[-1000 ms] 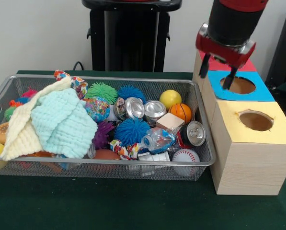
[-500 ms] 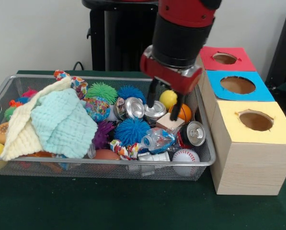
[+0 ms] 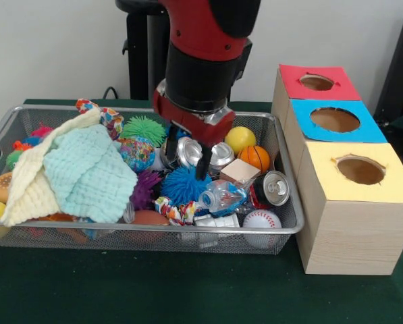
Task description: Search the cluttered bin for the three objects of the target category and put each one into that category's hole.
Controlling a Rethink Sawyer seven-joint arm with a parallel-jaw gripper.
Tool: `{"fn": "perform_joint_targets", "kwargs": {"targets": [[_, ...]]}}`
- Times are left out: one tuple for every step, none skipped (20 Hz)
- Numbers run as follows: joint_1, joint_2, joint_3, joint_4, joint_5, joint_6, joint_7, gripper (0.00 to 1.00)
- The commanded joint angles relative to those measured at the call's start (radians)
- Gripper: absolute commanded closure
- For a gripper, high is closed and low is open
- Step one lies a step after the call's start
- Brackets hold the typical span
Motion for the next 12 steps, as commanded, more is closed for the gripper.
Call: {"fn": "perform_joint_targets", "kwargs": {"targets": [[-0.053, 0.084, 0.181, 0.068, -0.075, -0.127, -0.105, 0.00], [-0.063, 0.090, 0.191, 0.066, -0.080, -0.140, -0.108, 0.00], [-0.072, 0.096, 0.201, 0.065, -0.085, -0.153, -0.110, 0.00], [-0.081, 0.103, 0.209, 0.058, -0.089, -0.158, -0.112, 0.00], [-0.088, 0.108, 0.216, 0.054, -0.094, -0.172, -0.110, 0.00], [-0.094, 0.111, 0.222, 0.051, -0.099, -0.184, -0.106, 0.00], [-0.098, 0.115, 0.226, 0.047, -0.108, -0.200, -0.099, 0.00], [-0.098, 0.119, 0.228, 0.042, -0.114, -0.204, -0.095, 0.00], [-0.098, 0.123, 0.229, 0.036, -0.121, -0.209, -0.090, 0.00], [-0.099, 0.128, 0.233, 0.031, -0.126, -0.216, -0.085, 0.00], [-0.098, 0.136, 0.234, 0.023, -0.130, -0.214, -0.082, 0.00], [-0.098, 0.143, 0.236, 0.015, -0.134, -0.212, -0.080, 0.00]]}}
